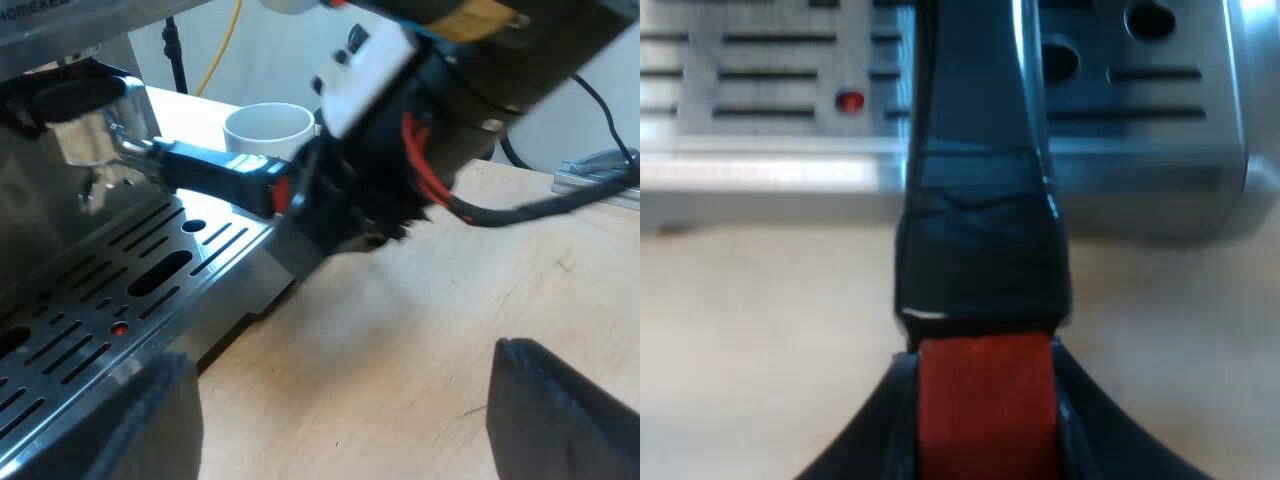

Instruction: Grind coffee beans and then tamp

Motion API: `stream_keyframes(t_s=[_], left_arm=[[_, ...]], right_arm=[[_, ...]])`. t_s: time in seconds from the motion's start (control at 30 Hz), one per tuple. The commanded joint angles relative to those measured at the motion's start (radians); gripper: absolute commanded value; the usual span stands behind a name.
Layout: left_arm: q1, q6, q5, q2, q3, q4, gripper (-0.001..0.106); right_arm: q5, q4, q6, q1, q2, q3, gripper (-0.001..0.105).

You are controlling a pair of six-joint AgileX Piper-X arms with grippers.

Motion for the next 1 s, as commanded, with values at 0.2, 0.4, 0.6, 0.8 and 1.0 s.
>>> stream_keyframes(t_s=[0.2, 0.4, 0.6, 0.8, 1.0], left_arm=[[-0.005, -0.012, 0.007, -0.007, -0.002, -0.009, 0.062], [-0.005, -0.012, 0.007, -0.007, -0.002, -0.009, 0.062], [-0.005, -0.012, 0.007, -0.007, -0.002, -0.009, 0.062], [-0.005, -0.012, 0.007, -0.007, -0.002, -0.009, 0.062], [-0.005, -0.012, 0.007, -0.007, -0.002, -0.009, 0.062]], right_arm=[[0.075, -0.010, 0.024, 0.049, -0.027, 0.020, 0.000], [0.142, -0.007, 0.070, 0.100, -0.046, 0.051, 0.000], [0.172, 0.015, 0.088, 0.138, -0.058, 0.051, 0.000], [0.177, 0.050, 0.100, 0.160, -0.076, 0.051, 0.000], [0.183, 0.105, 0.128, 0.177, -0.102, 0.051, 0.000]])
